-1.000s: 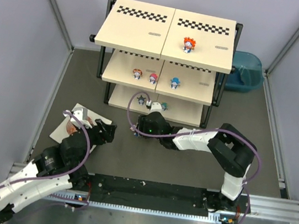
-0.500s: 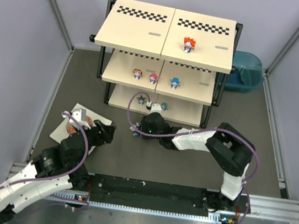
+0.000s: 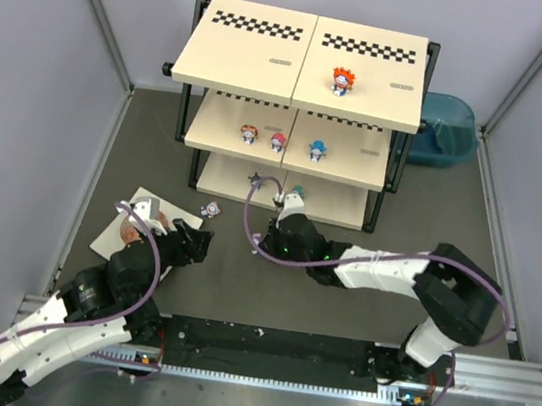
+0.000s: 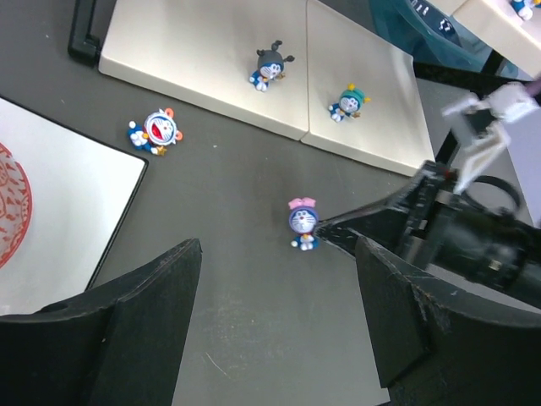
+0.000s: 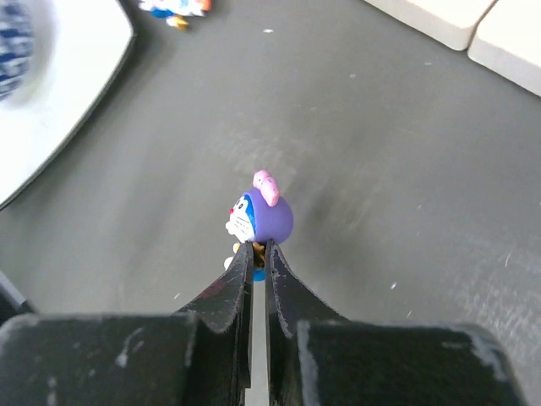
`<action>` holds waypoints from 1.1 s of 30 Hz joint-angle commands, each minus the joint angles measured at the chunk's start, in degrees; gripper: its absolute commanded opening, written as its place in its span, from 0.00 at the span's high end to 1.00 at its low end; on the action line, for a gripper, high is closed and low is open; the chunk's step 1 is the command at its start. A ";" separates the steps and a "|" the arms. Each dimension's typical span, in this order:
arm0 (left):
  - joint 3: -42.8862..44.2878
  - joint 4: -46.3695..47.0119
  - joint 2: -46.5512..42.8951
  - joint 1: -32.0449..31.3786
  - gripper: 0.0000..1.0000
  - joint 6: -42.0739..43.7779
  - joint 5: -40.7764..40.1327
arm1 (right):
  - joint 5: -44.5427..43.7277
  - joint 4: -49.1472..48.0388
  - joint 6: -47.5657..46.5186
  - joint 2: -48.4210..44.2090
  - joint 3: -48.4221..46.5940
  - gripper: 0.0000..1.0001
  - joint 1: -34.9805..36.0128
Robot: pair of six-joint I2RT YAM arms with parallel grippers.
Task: Place and organize the plastic toys onto the shelf
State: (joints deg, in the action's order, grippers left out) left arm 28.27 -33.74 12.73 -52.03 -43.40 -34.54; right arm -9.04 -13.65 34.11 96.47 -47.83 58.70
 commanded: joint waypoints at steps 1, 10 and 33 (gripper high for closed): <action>2.05 3.05 0.10 0.26 0.22 1.20 4.73 | -2.03 -0.68 -4.92 -12.76 3.62 1.00 3.52; 2.58 10.35 10.29 0.26 0.13 2.09 23.72 | -5.20 3.01 -10.73 -33.52 11.53 1.00 9.32; 5.83 23.90 18.55 -1.84 0.05 -4.33 31.47 | -11.26 9.16 -13.10 -40.30 8.90 1.00 15.57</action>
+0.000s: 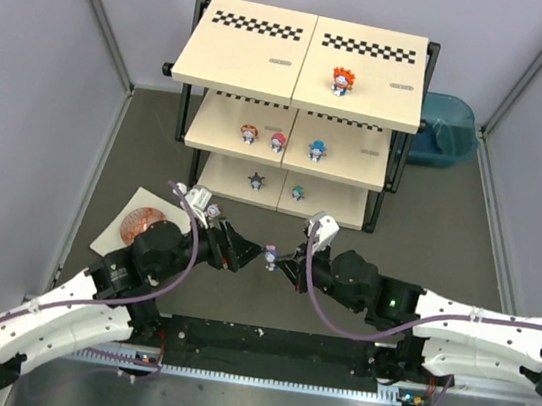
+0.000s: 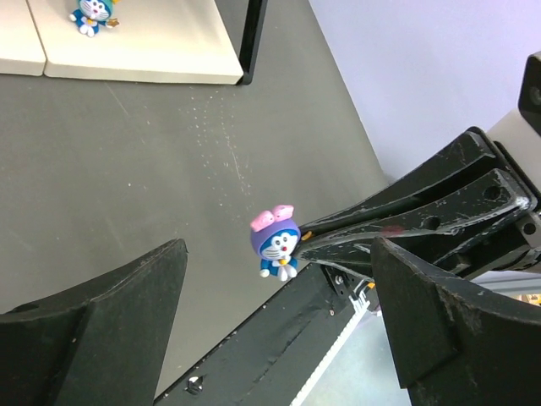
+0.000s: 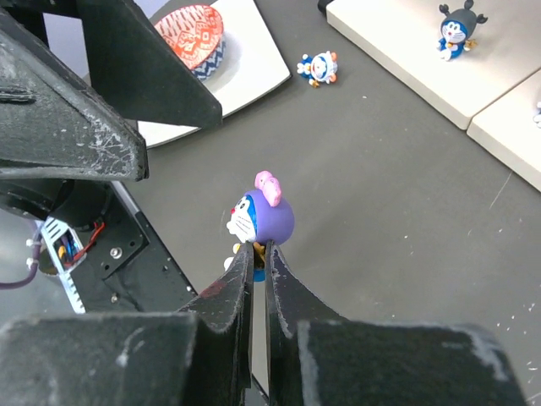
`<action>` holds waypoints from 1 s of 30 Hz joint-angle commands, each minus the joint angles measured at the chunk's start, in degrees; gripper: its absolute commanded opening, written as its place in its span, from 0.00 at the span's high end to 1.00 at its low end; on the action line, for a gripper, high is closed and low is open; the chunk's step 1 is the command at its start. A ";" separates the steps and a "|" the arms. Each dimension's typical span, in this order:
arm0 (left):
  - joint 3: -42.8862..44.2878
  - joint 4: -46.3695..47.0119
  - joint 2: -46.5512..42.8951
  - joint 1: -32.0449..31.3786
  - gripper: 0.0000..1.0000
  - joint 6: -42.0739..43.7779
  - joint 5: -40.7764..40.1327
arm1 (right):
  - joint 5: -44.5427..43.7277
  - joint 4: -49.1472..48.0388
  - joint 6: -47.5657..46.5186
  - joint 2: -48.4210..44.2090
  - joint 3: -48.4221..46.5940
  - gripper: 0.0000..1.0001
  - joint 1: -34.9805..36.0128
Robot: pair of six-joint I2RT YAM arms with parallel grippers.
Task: Place and organize the plastic toys onto the shelf
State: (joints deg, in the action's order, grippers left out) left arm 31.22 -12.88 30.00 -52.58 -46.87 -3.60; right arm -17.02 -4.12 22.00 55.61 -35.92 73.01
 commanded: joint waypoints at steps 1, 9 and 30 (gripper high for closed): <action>3.40 2.69 1.99 -1.74 0.07 -0.85 0.17 | -3.81 -0.19 -1.17 0.90 -3.27 1.00 1.43; 6.30 -0.12 6.38 -8.14 0.21 -1.12 -7.64 | -6.89 0.87 -1.52 1.34 -5.21 1.00 2.40; 9.47 -2.76 11.57 -11.41 0.27 -6.21 -19.52 | -7.15 0.78 -2.14 1.60 -6.44 1.00 3.89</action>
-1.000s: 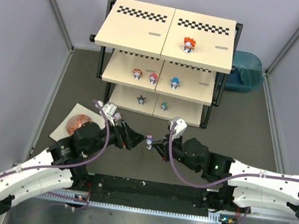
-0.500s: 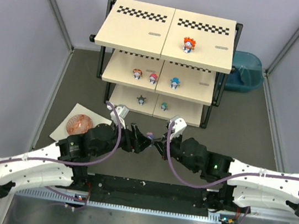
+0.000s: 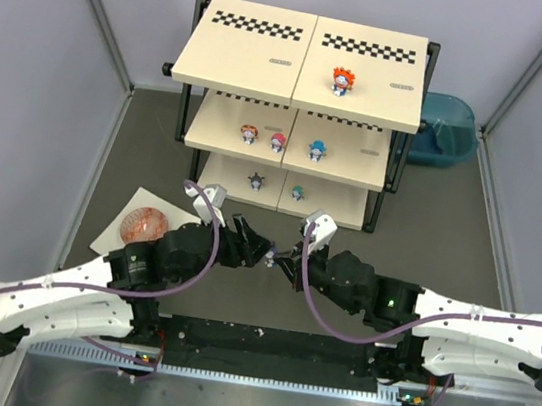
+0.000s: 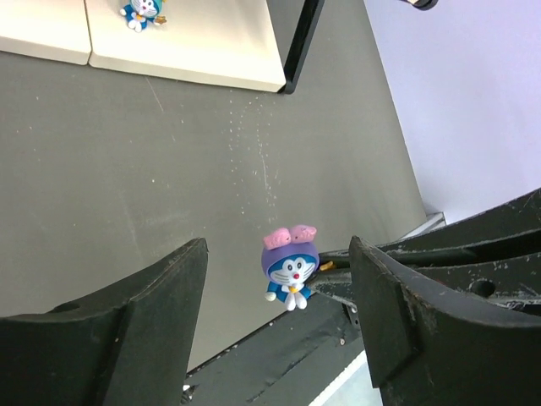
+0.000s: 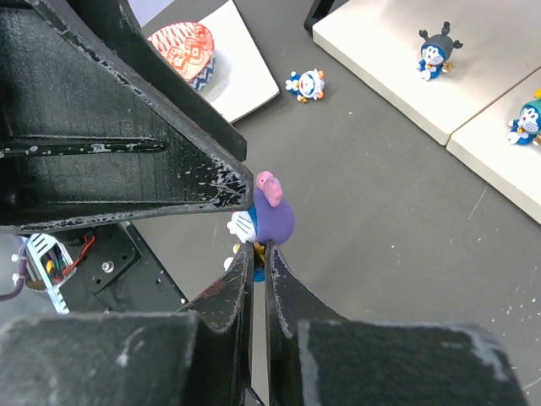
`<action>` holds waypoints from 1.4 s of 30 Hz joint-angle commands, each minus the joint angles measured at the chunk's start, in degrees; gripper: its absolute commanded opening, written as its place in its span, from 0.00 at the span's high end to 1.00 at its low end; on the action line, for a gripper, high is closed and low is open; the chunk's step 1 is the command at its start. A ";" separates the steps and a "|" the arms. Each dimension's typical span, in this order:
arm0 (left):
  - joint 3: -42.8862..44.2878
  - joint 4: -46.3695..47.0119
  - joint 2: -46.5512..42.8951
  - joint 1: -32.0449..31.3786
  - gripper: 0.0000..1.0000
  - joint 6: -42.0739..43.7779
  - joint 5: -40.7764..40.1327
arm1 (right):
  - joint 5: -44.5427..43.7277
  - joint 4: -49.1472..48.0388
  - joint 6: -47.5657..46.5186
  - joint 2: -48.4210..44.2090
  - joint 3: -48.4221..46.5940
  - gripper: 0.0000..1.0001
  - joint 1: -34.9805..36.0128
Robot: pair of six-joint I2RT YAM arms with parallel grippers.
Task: Place and organize the plastic toys onto the shelf
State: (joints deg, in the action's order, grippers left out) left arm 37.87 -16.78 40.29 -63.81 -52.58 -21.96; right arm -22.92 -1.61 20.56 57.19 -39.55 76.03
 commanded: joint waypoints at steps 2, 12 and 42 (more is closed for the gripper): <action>2.83 1.39 1.54 -0.17 0.28 -0.68 -0.55 | -1.43 -1.82 -0.78 0.03 -2.81 1.00 0.87; 2.39 2.01 2.77 -0.44 0.33 -0.77 0.33 | -1.96 -1.91 -0.96 -0.24 -2.81 1.00 0.87; 1.69 5.26 5.32 -1.05 0.70 -0.68 3.67 | -2.31 -2.61 -1.13 -0.15 -2.99 1.00 0.87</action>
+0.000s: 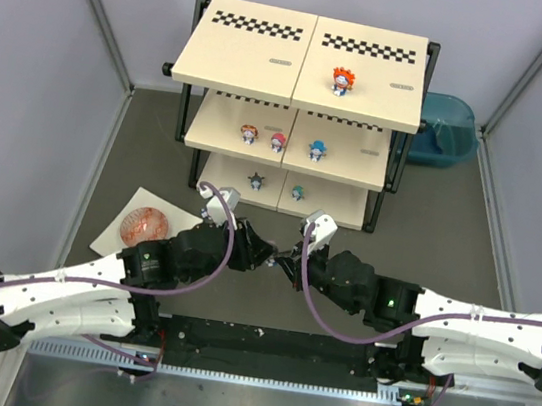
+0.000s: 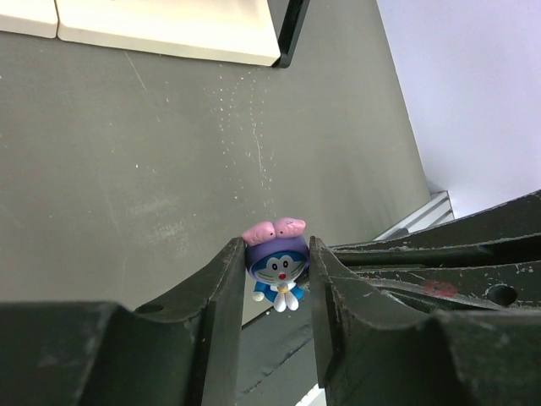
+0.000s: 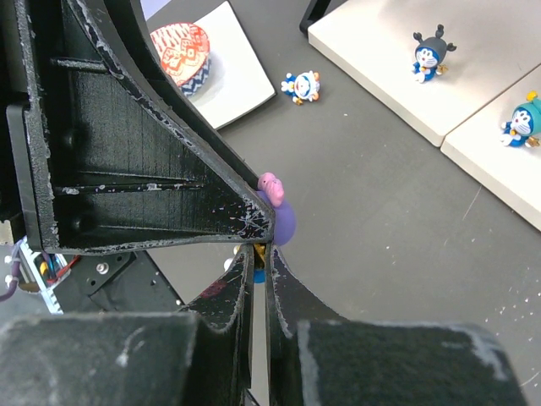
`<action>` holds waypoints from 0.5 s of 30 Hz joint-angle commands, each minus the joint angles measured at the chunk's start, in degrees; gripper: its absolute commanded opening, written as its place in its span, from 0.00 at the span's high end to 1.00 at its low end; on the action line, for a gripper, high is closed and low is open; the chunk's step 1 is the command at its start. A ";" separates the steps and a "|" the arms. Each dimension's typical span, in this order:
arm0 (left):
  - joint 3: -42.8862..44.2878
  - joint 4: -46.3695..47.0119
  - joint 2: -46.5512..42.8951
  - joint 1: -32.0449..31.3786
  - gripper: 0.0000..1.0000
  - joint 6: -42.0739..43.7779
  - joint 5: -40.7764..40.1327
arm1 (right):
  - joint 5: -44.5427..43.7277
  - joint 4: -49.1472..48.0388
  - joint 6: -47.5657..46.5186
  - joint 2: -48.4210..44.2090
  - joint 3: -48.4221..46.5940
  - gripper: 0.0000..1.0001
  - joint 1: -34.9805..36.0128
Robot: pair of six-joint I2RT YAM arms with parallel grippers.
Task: Place and organize the plastic toys onto the shelf
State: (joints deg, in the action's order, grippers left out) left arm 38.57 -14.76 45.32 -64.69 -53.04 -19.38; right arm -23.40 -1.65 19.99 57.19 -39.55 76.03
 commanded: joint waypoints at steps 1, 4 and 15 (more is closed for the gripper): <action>0.90 3.42 0.29 -0.18 0.73 -0.23 1.27 | -1.65 -2.57 -0.56 -0.15 -2.99 1.00 0.87; 0.72 3.78 0.29 -0.18 0.86 -0.31 1.62 | -1.74 -2.57 -0.56 -0.32 -2.99 1.00 0.96; 0.02 2.82 -0.67 -0.18 1.00 -0.23 0.75 | -0.69 -3.27 -0.30 -3.48 -2.46 0.39 0.87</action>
State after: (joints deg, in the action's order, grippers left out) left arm 38.57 -13.91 45.52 -64.69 -53.08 -18.68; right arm -23.88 -1.80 19.86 56.82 -39.55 76.05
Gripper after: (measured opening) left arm 0.372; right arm 0.542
